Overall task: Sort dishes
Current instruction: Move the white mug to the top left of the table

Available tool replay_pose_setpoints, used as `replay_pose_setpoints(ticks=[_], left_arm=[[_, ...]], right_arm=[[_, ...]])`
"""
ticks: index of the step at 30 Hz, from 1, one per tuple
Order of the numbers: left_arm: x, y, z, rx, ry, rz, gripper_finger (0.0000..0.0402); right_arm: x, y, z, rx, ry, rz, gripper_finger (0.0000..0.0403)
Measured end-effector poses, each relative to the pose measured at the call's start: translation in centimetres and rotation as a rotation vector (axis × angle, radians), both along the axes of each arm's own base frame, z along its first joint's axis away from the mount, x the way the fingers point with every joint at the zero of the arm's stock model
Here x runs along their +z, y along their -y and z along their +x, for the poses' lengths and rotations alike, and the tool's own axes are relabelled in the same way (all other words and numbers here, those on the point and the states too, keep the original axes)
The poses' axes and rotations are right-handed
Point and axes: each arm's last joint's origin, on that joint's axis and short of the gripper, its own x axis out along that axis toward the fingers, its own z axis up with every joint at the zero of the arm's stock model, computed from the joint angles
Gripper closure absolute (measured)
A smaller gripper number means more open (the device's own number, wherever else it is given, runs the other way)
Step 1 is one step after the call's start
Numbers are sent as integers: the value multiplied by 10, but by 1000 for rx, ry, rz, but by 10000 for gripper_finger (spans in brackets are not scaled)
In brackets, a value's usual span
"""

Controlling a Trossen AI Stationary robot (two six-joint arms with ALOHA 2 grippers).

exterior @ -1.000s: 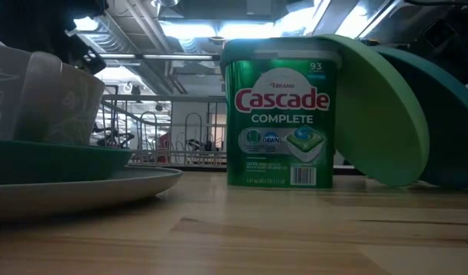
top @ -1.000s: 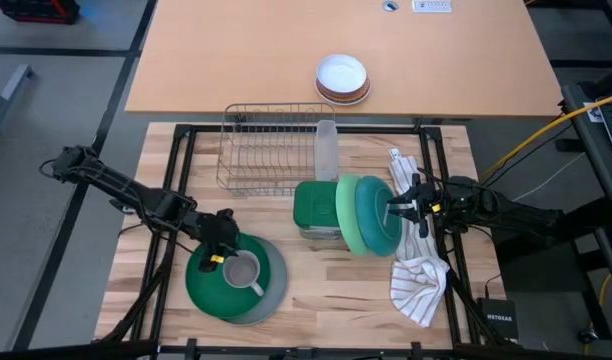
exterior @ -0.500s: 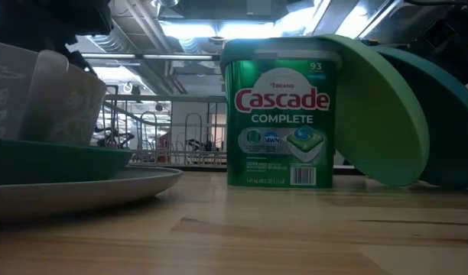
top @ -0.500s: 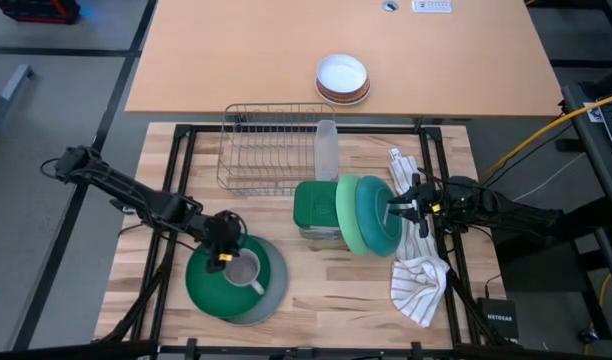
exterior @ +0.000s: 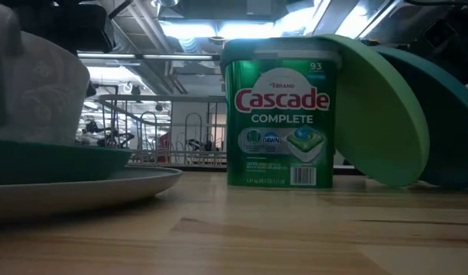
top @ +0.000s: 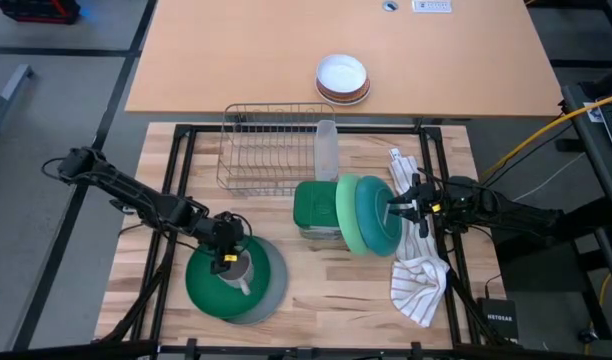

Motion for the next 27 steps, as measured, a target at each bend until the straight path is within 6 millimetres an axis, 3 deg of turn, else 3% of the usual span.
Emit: replay_pose_setpoints(ticks=[8, 17, 21, 27], left_arm=[[5, 0, 0, 5, -12, 16, 392], [67, -7, -6, 11, -129, 219, 395], [93, -15, -21, 65, -230, 330, 395], [105, -31, -54, 302, -347, 405, 395]], right_arm=[[0, 0, 0, 0, 0, 0, 260], [0, 0, 0, 0, 0, 0, 260], [0, 0, 0, 0, 0, 0, 260], [0, 0, 0, 0, 0, 0, 260]])
